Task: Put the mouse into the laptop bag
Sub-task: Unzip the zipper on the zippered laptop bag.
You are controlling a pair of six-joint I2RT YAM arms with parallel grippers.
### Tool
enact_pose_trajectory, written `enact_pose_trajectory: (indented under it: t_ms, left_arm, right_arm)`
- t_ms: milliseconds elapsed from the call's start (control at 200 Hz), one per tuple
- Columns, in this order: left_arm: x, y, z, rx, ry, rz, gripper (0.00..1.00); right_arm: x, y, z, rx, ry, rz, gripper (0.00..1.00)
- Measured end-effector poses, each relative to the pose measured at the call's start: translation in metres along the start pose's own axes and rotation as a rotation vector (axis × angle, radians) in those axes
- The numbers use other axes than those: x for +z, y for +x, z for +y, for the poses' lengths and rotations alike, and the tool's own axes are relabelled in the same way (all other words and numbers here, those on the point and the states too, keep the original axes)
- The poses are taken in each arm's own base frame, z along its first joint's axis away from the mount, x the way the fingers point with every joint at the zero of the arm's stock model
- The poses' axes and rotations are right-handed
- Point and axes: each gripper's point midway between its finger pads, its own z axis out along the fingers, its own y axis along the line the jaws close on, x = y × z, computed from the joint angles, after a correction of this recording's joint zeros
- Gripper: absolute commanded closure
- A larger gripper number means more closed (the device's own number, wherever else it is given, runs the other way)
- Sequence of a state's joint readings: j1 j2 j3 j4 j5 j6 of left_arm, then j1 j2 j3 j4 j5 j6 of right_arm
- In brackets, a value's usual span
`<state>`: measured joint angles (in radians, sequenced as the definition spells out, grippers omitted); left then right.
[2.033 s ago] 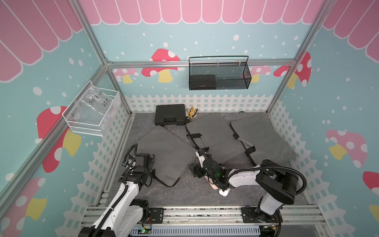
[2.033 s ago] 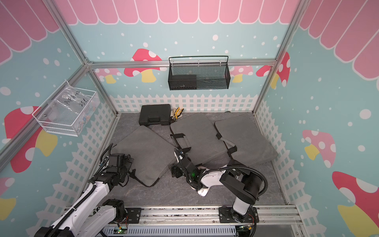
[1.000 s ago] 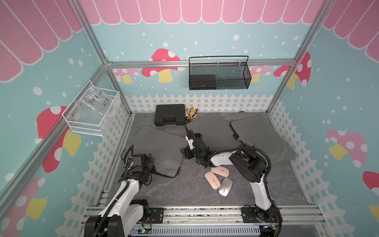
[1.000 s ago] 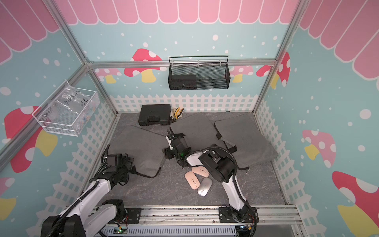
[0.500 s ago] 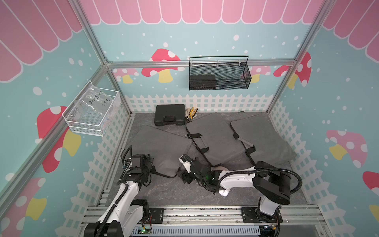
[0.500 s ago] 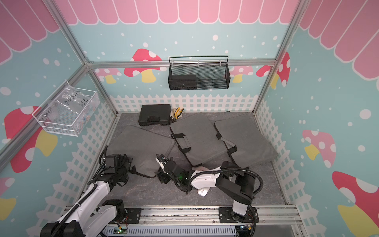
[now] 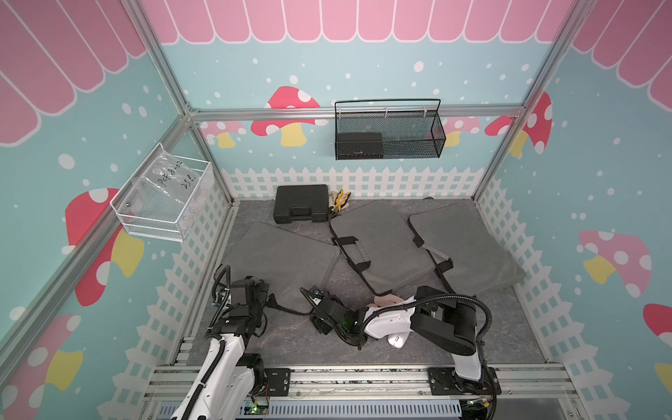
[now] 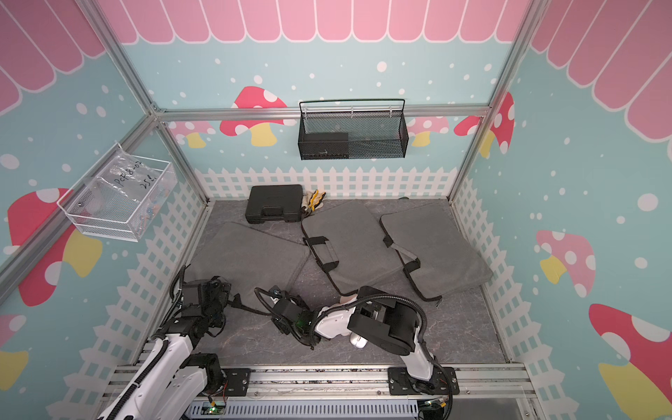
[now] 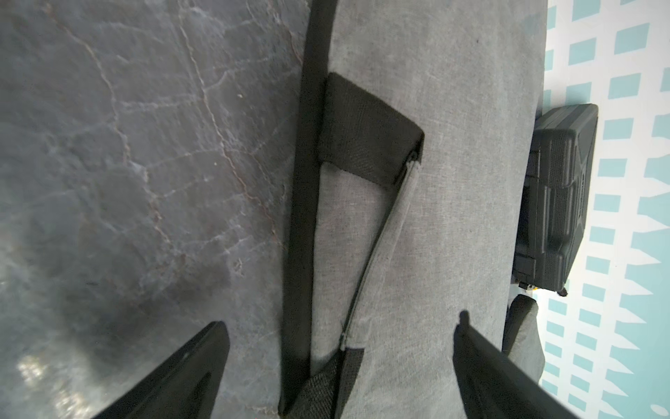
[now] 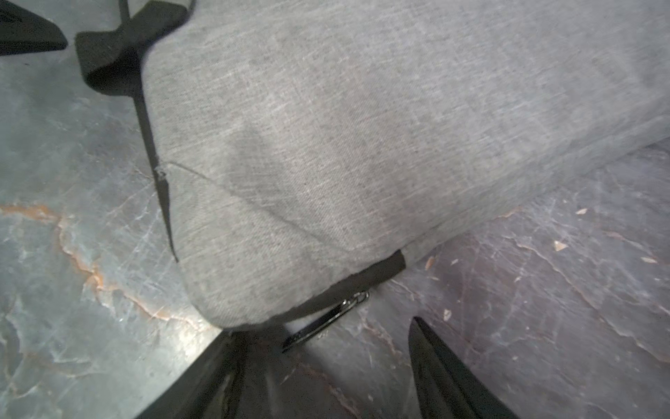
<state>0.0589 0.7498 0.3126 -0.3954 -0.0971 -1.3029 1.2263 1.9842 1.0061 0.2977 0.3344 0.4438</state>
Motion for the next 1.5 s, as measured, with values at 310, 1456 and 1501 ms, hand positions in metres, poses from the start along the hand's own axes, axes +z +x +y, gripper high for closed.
enact_pose_trajectory:
  t_ms: [310,1456,1501]
  left_arm:
    - [-0.001,-0.001,0.004,-0.006,-0.012,-0.001,0.01]
    - [0.023,0.015,0.013,-0.044,-0.067,0.086,0.71]
    - [0.022,0.014,0.014,-0.044,-0.062,0.078,0.72]
  right_arm:
    - [0.002,-0.001,-0.010,0.017,0.044,-0.005,0.66]
    - [-0.010,0.006,0.024,-0.094,-0.105,-0.041,1.00]
    - [-0.012,0.007,0.032,-0.106,-0.123,-0.044,1.00]
